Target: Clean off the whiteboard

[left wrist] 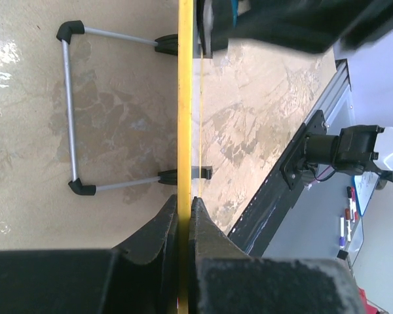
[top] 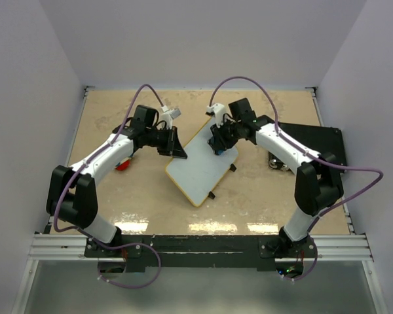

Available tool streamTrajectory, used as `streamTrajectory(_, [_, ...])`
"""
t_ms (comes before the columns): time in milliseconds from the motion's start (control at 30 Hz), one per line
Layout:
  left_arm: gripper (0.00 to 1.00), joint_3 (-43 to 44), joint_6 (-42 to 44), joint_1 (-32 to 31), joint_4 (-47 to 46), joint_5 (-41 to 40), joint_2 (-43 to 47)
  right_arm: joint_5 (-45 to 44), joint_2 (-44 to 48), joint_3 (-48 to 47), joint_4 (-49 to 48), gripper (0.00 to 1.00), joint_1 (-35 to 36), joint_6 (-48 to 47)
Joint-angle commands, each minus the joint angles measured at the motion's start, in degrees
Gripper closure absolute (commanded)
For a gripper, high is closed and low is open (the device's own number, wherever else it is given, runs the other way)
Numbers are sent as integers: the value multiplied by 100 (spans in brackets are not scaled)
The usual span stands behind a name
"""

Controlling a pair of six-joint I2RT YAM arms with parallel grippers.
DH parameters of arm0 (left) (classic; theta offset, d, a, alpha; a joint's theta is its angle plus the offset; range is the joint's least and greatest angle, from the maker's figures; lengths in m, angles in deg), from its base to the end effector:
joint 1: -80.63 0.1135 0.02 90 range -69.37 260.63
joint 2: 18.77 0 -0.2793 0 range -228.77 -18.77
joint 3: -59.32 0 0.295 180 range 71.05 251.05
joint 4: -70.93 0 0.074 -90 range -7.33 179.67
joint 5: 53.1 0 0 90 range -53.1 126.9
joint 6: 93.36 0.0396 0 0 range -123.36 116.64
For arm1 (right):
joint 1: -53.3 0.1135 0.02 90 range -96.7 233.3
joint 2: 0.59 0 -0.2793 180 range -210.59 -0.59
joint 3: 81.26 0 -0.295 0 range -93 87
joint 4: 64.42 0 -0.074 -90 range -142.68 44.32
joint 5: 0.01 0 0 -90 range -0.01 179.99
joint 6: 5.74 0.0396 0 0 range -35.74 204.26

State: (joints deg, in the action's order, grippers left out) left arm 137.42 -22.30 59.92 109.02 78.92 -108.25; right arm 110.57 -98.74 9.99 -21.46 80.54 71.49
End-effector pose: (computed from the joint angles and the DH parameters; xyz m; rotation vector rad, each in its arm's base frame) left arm 0.3403 -0.1570 0.2560 0.3870 2.4554 -1.1974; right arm 0.3657 0.2039 0.2538 -0.9926 2.2779 0.5531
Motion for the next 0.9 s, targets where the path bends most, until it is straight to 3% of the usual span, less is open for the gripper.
streamTrajectory(0, [100, -159, 66, 58, -508, -141, 26, 333, -46, -524, -1188, 100, -351, 143])
streamTrajectory(233, [100, -186, 75, 58, -517, -177, 70, 552, -679, -1106, -1513, 100, -378, 916])
streamTrajectory(467, [100, -291, 92, 58, -534, -212, 176, 456, -126, 123, -1541, 100, -185, 680])
streamTrajectory(800, [100, -239, 74, 49, -543, -203, 70, -167, 498, 511, -1620, 100, 1510, 715])
streamTrajectory(867, [100, -203, 118, 41, -499, -229, 79, -309, 481, 634, -1602, 100, 1564, 706])
